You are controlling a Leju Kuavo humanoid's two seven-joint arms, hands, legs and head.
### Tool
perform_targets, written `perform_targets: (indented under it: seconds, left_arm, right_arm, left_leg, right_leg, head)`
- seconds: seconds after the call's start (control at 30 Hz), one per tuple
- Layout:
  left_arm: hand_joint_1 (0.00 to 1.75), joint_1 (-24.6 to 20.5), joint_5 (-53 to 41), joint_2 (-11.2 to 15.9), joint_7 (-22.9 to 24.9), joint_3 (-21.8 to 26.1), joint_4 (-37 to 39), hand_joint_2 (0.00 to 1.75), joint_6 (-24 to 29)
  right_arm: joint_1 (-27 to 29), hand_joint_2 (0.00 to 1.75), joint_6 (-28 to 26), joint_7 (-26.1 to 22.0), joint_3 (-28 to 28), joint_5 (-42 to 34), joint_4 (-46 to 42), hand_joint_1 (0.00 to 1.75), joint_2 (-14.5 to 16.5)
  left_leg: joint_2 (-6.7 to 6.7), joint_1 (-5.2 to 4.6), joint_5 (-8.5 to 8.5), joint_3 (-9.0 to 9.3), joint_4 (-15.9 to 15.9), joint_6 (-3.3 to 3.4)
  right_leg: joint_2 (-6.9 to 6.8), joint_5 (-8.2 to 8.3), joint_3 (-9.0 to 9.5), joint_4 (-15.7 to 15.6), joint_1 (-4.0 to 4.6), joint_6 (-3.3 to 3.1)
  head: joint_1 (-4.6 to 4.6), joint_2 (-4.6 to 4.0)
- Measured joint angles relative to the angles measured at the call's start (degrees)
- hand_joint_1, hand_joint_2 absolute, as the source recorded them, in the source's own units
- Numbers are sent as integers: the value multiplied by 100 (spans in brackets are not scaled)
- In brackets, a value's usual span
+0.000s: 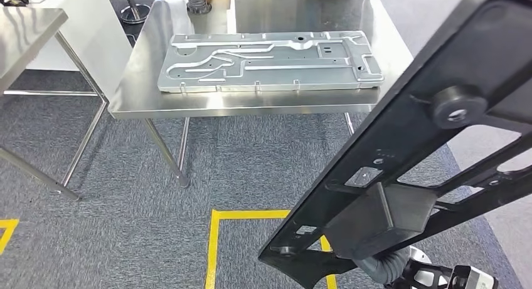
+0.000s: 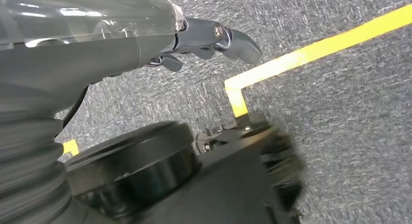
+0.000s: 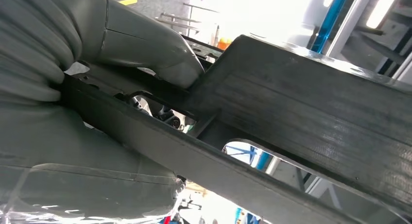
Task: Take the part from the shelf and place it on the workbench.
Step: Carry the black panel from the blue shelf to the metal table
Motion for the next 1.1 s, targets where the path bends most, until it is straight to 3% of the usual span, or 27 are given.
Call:
perform_targets:
  seconds: [0.03, 0.07, 0.1, 0.17, 0.23, 0.27, 0.4, 0.47, 0.53, 0.57, 0.6, 0.63, 0.7, 0.73, 0.77, 0.9, 1.03, 1.1]
  left_arm:
    - [0, 6, 0, 1, 1, 0, 0, 175, 0]
    - [0, 13, 1, 3, 1, 0, 0, 175, 0]
    - [0, 18, 1, 6, 2, 0, 0, 175, 0]
    - [0, 20, 1, 10, 2, 0, 0, 175, 0]
    - [0, 15, 0, 11, 2, 0, 0, 175, 0]
    - [0, 14, 0, 11, 2, 0, 0, 175, 0]
    - [0, 17, 3, 10, 4, 1, 0, 175, 0]
    - [0, 9, 2, 9, 3, 0, 0, 175, 0]
    - [0, 8, 2, 9, 4, 1, 0, 175, -1]
    - [0, 13, 2, 9, 5, 2, 0, 175, -1]
    - [0, 17, 2, 9, 6, 2, 0, 175, -2]
    - [0, 19, 2, 9, 7, 2, 0, 175, -2]
    - [0, 20, 2, 7, 7, 1, 0, 175, -2]
    - [0, 19, 2, 5, 6, 1, 0, 175, -2]
    - [0, 19, 2, 4, 6, 0, 0, 175, -2]
    - [0, 7, -11, 3, 6, 0, 0, 175, -6]
    - [0, 3, -17, 2, 6, -2, 0, 175, -10]
    - [0, 3, -17, 2, 6, -2, 0, 175, -11]
  right_arm:
    - [2, 175, 0, 1, 0, -1, 1, 175, -1]
    - [3, 175, 0, 1, 0, 0, 1, 175, -2]
    - [4, 175, 0, 1, 0, 0, 1, 175, -3]
    - [4, 175, 0, 1, 0, -1, 1, 175, -4]
    - [1, 175, 0, 1, 0, -1, 1, 175, -4]
    - [0, 175, 0, 1, 0, 0, 1, 175, -4]
    - [-9, 175, 0, 1, -1, -1, -2, 175, 4]
    - [-13, 175, 0, 0, -1, -2, -3, 175, 5]
    - [-10, 175, 0, 0, -2, -2, -1, 175, 5]
    - [-7, 175, 0, 1, -1, -2, 1, 175, 5]
    - [-6, 175, 1, 1, -1, -2, 2, 175, 5]
    - [-7, 175, 2, 1, -1, -2, 2, 175, 5]
    - [-13, 175, 4, 1, -1, -2, 3, 175, 5]
    - [-17, 175, 4, 2, -2, -2, 2, 175, 6]
    - [-19, 175, 3, 2, -2, -2, 2, 175, 7]
    - [-12, 175, -5, 3, -1, -4, -2, 175, 7]
    - [-4, 175, -15, -1, -2, -4, -4, 175, 7]
    - [-3, 175, -15, -1, -2, -4, -4, 175, 7]
  left_leg:
    - [0, 9, -103, -220, 362, -18]
    - [0, 15, -90, -360, 546, -29]
    - [1, 19, 49, -383, 497, -32]
    - [1, 21, 552, -119, -204, -11]
    - [-1, 4, 836, 181, -893, 44]
    - [-3, -5, 860, 247, -1042, 79]
    - [-8, -6, 844, 296, -1133, 229]
    - [-1, 9, 843, 335, -1171, 282]
    - [1, -5, 815, 353, -1172, 312]
    - [-1, -13, 798, 369, -1171, 319]
    - [-5, -18, 779, 393, -1170, 319]
    - [-11, -23, 757, 428, -1170, 315]
    - [-20, -36, 703, 504, -1169, 290]
    - [-22, -46, 673, 526, -1166, 266]
    - [-22, -54, 647, 536, -1165, 237]
    - [-6, -40, 544, 542, -1093, 105]
    - [0, -23, 137, 222, -374, 12]
    - [0, -21, 100, 184, -300, 8]
  right_leg:
    - [-1, -20, 16, 2, 0, -5]
    - [1, -42, 40, 3, -2, -3]
    - [6, -67, 76, 4, -5, 6]
    - [13, -134, 174, 7, -11, 35]
    - [18, -206, 242, 23, 7, 89]
    - [19, -229, 252, 27, 19, 116]
    - [16, -315, 248, 93, 7, 236]
    - [12, -585, -14, 628, -8, 278]
    - [11, -886, -496, 1459, -15, 304]
    - [10, -910, -675, 1713, -17, 308]
    - [10, -808, -744, 1740, -17, 303]
    - [10, -595, -687, 1518, -16, 288]
    - [8, -116, -357, 693, 1, 230]
    - [7, 21, -218, 359, 17, 198]
    - [8, 71, -139, 166, 34, 169]
    - [29, 51, -89, 62, 38, 63]
    - [11, 35, -31, 24, 13, -14]
    - [11, 33, -29, 25, 13, -16]
  head:
    - [0, 0]
    - [0, 0]
    - [0, 0]
    - [0, 0]
    - [0, 0]
    - [0, 0]
    - [1, 0]
    - [2, 0]
    - [2, 0]
    - [2, 0]
    - [2, 0]
    - [2, 0]
    - [2, 0]
    - [2, 0]
    - [2, 0]
    - [2, 0]
    - [0, 0]
    - [0, 0]
